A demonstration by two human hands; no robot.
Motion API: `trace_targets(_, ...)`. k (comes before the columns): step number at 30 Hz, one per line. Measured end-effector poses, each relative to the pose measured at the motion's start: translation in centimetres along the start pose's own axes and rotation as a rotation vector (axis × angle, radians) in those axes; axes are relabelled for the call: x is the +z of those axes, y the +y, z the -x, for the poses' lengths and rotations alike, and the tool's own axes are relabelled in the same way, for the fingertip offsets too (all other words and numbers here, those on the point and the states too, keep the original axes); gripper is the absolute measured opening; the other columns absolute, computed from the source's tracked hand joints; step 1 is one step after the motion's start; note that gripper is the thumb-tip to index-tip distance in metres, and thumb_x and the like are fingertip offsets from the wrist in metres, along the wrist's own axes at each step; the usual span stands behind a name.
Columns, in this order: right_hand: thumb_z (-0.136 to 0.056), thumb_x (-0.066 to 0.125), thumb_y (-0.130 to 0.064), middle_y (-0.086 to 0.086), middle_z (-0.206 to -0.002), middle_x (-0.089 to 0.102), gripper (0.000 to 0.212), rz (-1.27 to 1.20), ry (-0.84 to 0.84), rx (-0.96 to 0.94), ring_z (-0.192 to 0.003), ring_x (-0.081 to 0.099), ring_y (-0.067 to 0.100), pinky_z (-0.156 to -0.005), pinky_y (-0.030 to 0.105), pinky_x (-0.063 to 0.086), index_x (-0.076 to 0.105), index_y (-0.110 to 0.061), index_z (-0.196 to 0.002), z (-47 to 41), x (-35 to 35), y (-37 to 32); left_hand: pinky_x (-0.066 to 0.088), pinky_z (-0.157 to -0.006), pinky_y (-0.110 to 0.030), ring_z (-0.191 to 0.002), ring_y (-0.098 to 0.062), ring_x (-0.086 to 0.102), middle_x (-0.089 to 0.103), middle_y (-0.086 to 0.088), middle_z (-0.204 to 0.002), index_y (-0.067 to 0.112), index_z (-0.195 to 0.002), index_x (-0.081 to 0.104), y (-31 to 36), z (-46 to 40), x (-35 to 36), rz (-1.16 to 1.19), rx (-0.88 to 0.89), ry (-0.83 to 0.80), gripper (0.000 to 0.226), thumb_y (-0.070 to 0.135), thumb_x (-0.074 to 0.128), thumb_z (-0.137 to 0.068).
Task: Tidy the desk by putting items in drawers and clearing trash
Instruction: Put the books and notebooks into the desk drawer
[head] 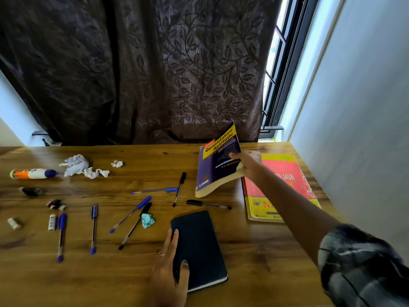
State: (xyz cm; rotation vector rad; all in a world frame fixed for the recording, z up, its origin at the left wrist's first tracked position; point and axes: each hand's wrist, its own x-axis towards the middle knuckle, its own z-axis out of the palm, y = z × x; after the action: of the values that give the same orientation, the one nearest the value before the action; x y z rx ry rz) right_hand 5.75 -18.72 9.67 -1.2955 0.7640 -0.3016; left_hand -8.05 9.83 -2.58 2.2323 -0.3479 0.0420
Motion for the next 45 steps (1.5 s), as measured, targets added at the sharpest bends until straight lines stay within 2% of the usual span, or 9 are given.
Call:
trace_targets(3,-0.075,0.069,0.006,0.006,-0.073,0.070,0.013,-0.062,-0.030,-0.054,-0.051,0.065,0.014,-0.049,0.028,0.057,0.064,-0.005,-0.077,0.2,-3.3,-1.9,0.040,-0.101,-0.030,-0.126,-0.004,0.037,0.017,0.019,-0.153,0.038,-0.142,0.022,-0.1,0.1,0.0,0.014,0.014,0.014,0.072,0.043,0.035,-0.072)
trace_targets(7,-0.079,0.065,-0.001,0.011,-0.081,0.072,0.015,-0.156,-0.135,-0.057,-0.063,0.069,0.019,-0.062,0.034,0.060,0.064,-0.001,-0.094,0.3,-10.4,-2.3,0.043,-0.101,-0.037,-0.130,-0.006,0.036,0.019,0.020,-0.153,0.036,-0.143,0.027,-0.2,0.0,0.1,0.010,0.025,0.042,0.071,0.030,0.044,-0.075)
trace_targets(12,-0.083,0.062,-0.006,0.005,-0.054,0.065,0.006,0.036,0.052,0.111,-0.047,0.062,0.016,-0.047,0.026,0.053,0.067,-0.003,-0.081,0.5,-19.7,2.0,0.027,-0.106,-0.027,-0.134,0.003,0.024,0.019,0.020,-0.153,0.039,-0.143,0.025,0.0,0.1,0.1,0.031,-0.001,0.030,0.071,0.025,0.045,-0.076)
trace_targets(19,-0.073,0.074,-0.008,0.014,-0.074,0.065,0.015,0.693,0.178,-0.075,-0.074,0.062,0.029,-0.064,0.033,0.041,0.070,-0.001,-0.086,1.6,-21.6,4.9,0.031,-0.110,-0.041,-0.136,-0.003,0.025,0.021,0.019,-0.153,0.037,-0.144,0.026,0.2,0.2,0.3,0.034,-0.019,0.054,0.064,0.027,0.044,-0.084)
trace_targets(23,-0.072,0.078,-0.017,0.015,-0.090,0.068,0.027,0.725,0.233,-0.048,-0.090,0.065,0.032,-0.081,0.040,0.049,0.069,-0.002,-0.092,0.8,-22.4,5.2,0.032,-0.109,-0.051,-0.138,-0.017,0.031,0.026,0.015,-0.151,0.049,-0.135,0.028,0.7,0.0,-0.2,-0.042,-0.057,0.018,0.057,0.027,0.054,-0.089)
trace_targets(27,-0.070,0.079,-0.036,0.018,-0.085,0.071,0.036,0.593,0.167,0.003,-0.085,0.068,0.037,-0.075,0.048,0.054,0.070,-0.003,-0.081,0.1,-24.0,7.5,0.033,-0.105,-0.052,-0.127,-0.023,0.043,0.045,0.001,-0.142,0.025,-0.131,0.051,6.4,-1.0,0.0,-0.258,0.097,0.164,0.056,0.047,0.040,-0.081)
trace_targets(31,-0.052,0.085,-0.048,0.019,-0.083,0.072,0.055,0.506,0.175,0.053,-0.075,0.068,0.031,-0.059,0.044,0.051,0.071,-0.002,-0.078,0.3,-24.3,7.9,0.044,-0.095,-0.030,-0.121,-0.014,0.048,0.039,0.010,-0.143,0.027,-0.140,0.039,15.0,-3.2,4.7,0.045,0.130,-0.102,0.052,0.039,0.049,-0.091)
trace_targets(37,-0.008,0.083,-0.068,0.013,-0.083,0.073,0.102,0.493,0.127,0.095,-0.077,0.071,0.028,-0.069,0.051,0.059,0.070,-0.001,-0.084,-2.1,-26.4,9.1,0.026,-0.110,-0.042,-0.141,-0.029,0.019,0.016,-0.009,-0.156,0.014,-0.151,0.009,18.1,-8.3,12.9,0.280,-0.429,-0.462,0.077,0.039,0.051,-0.091)
trace_targets(45,-0.049,0.089,-0.045,0.014,-0.087,0.072,0.061,0.538,0.110,0.102,-0.079,0.070,0.029,-0.068,0.044,0.056,0.066,-0.001,-0.084,2.5,-24.3,6.5,0.024,-0.110,-0.042,-0.142,-0.029,0.008,0.012,-0.008,-0.155,0.014,-0.150,0.003,18.0,-7.0,14.6,0.053,-0.366,-0.424,0.091,0.047,0.058,-0.085)
